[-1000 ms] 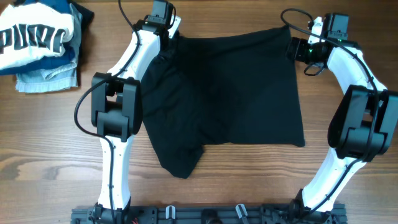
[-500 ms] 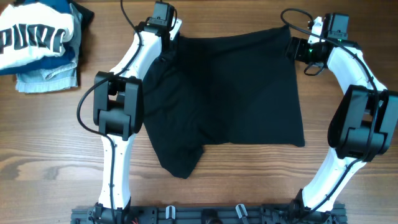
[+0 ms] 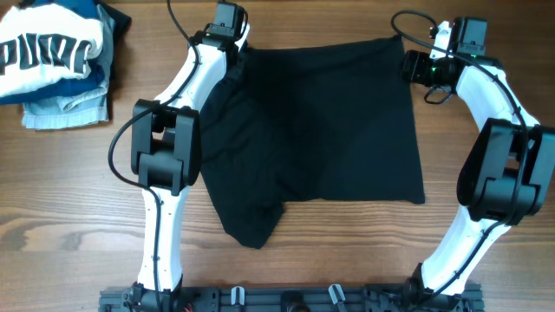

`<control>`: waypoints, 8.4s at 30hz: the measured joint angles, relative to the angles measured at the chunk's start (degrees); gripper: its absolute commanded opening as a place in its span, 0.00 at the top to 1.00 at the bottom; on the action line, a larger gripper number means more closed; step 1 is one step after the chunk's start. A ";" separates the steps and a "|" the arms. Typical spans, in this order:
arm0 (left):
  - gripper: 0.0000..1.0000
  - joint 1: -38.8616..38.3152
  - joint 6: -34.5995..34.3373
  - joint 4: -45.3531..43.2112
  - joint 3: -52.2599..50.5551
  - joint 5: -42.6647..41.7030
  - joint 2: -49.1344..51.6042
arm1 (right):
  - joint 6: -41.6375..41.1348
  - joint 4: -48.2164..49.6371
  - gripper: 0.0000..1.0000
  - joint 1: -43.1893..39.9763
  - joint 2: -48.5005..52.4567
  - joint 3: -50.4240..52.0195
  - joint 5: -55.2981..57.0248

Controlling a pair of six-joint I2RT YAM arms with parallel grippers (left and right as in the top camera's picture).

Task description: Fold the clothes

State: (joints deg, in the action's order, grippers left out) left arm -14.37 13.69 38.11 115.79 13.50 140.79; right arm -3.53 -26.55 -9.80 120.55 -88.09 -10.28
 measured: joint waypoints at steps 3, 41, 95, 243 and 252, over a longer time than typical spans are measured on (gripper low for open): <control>0.96 0.00 -0.31 0.00 0.00 0.42 -0.11 | 0.00 0.02 0.21 0.00 0.00 0.00 0.00; 0.96 -2.51 -5.49 -0.46 0.00 2.36 -0.55 | -1.33 35.56 0.36 6.12 17.66 -5.73 5.44; 0.96 -1.09 -13.70 21.49 -0.02 2.51 -15.37 | 5.57 -30.75 0.96 5.35 9.07 -33.66 1.73; 0.96 -17.27 -67.45 28.17 -58.18 -13.07 -63.25 | -28.28 -30.80 0.96 4.85 -28.15 41.22 6.43; 0.96 -17.27 -66.05 30.14 -53.16 -9.90 -68.32 | -22.77 -30.71 0.96 4.35 -40.96 39.91 3.08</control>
State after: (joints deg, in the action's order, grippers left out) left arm -31.64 -52.36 68.25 62.63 3.60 72.47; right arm -26.30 -57.25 -5.45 79.59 -48.18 -7.20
